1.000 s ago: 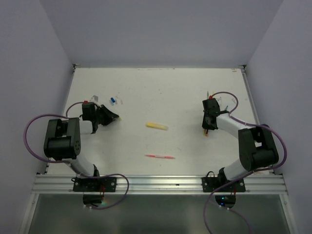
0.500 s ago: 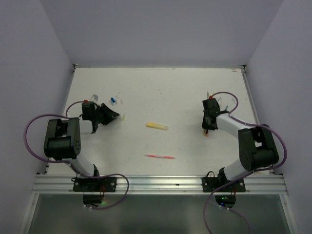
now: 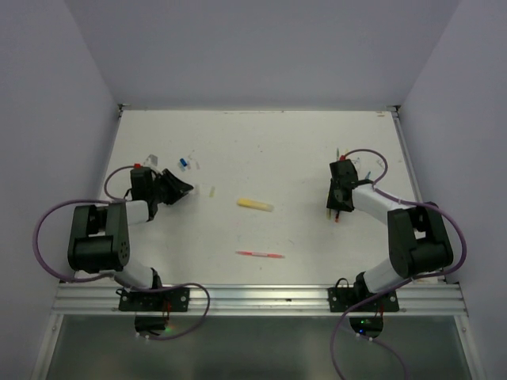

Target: Open the pen caps

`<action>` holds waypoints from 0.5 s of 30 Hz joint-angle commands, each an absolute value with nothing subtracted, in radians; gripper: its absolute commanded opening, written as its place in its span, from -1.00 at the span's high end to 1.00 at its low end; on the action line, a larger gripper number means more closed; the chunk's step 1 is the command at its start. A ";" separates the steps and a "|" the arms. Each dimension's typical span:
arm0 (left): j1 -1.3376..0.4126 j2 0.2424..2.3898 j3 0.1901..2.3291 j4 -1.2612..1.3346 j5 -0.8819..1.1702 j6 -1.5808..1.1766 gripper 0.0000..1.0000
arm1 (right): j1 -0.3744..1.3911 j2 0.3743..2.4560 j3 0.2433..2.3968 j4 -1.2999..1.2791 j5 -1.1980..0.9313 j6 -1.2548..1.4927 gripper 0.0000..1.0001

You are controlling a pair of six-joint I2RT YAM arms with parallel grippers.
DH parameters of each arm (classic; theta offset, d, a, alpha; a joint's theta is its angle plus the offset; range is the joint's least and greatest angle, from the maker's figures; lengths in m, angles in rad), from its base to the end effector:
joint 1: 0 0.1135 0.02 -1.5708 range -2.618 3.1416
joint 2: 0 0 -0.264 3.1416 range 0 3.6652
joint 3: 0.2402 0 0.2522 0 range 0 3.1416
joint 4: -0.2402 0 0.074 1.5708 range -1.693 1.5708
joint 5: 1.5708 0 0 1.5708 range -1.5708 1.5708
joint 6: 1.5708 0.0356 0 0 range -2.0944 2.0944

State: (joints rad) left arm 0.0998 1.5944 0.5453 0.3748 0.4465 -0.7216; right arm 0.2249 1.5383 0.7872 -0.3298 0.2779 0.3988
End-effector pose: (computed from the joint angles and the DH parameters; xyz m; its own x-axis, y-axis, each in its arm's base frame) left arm 0.2833 0.0129 0.1287 -0.6288 -0.6618 -0.4084 -0.2259 0.6579 -0.7184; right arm 0.2774 0.0534 0.1585 -0.8271 0.1939 -0.5276 0.2524 0.9668 -0.0404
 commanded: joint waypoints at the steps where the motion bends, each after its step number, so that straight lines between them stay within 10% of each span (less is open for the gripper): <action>1: 0.112 1.485 0.529 0.348 0.459 -0.709 0.28 | 0.221 1.513 0.824 -0.342 0.298 0.393 0.24; 15: 0.110 1.030 0.430 0.138 0.520 -0.729 0.18 | 0.219 1.485 0.848 -0.364 0.324 0.368 -0.14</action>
